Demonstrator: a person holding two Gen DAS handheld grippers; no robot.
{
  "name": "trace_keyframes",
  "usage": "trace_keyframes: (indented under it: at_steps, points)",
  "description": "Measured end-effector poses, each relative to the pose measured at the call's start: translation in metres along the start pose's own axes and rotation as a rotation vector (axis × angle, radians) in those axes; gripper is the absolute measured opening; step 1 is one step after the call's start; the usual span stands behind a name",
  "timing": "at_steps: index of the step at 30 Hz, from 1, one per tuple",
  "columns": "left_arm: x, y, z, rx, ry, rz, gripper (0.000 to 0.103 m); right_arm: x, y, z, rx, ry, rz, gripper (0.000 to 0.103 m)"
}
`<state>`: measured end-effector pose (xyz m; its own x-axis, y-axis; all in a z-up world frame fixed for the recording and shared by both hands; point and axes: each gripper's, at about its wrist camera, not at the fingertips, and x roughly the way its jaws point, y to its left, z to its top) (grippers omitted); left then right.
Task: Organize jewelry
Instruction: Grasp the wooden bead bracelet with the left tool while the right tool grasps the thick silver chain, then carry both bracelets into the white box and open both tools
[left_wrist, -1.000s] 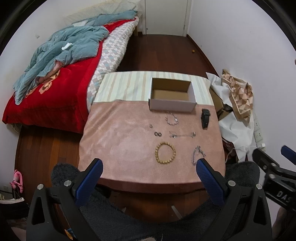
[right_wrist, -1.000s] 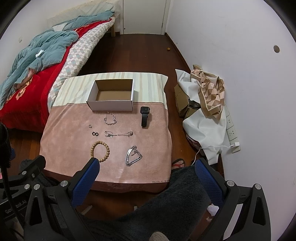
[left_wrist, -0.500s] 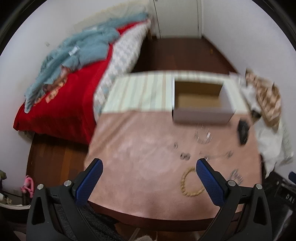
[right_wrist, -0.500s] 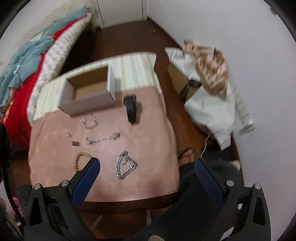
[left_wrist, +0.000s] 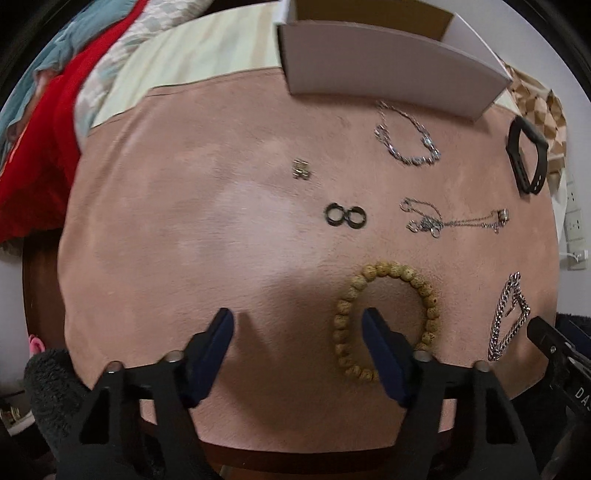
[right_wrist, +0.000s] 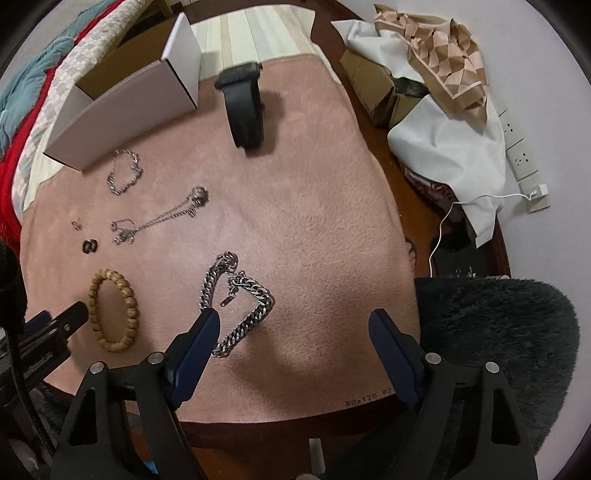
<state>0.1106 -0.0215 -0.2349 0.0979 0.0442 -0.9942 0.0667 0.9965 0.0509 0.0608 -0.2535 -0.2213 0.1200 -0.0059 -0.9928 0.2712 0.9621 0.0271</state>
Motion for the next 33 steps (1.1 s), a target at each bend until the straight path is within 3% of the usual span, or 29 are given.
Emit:
trace_keyframes:
  at_steps: [5, 8, 11, 12, 13, 15, 20, 25, 33]
  points:
    - [0.003, -0.018, 0.000, 0.064, -0.020, -0.018, 0.022, 0.012, 0.001, 0.004, -0.005, 0.012, -0.009, 0.080]
    - [0.001, -0.029, 0.000, 0.088, -0.026, -0.027, 0.007, 0.021, 0.001, 0.006, -0.007, 0.031, 0.000, 0.068]
    - [-0.002, -0.036, -0.001, 0.091, -0.035, -0.034, 0.007, 0.021, 0.009, 0.004, -0.035, 0.007, -0.034, 0.062]
    - [-0.003, -0.037, -0.002, 0.089, -0.037, -0.038, 0.007, 0.020, 0.010, 0.004, -0.044, -0.012, -0.033, 0.053]
    - [-0.006, -0.037, -0.002, 0.086, -0.042, -0.043, 0.007, 0.019, 0.013, 0.004, -0.047, -0.023, -0.035, 0.034]
    - [-0.013, -0.037, -0.002, 0.081, -0.055, -0.057, 0.007, 0.017, 0.017, 0.006, -0.062, -0.038, -0.036, 0.009]
    - [-0.044, -0.030, -0.002, 0.072, -0.095, -0.088, 0.007, 0.013, 0.020, 0.007, -0.045, -0.048, 0.003, 0.008]
    - [-0.073, -0.030, 0.006, 0.066, -0.135, -0.130, 0.007, -0.012, 0.031, 0.004, -0.063, -0.091, 0.064, 0.008]
    - [-0.110, 0.000, 0.023, 0.051, -0.229, -0.190, 0.006, -0.059, 0.043, 0.010, -0.103, -0.162, 0.154, 0.008]
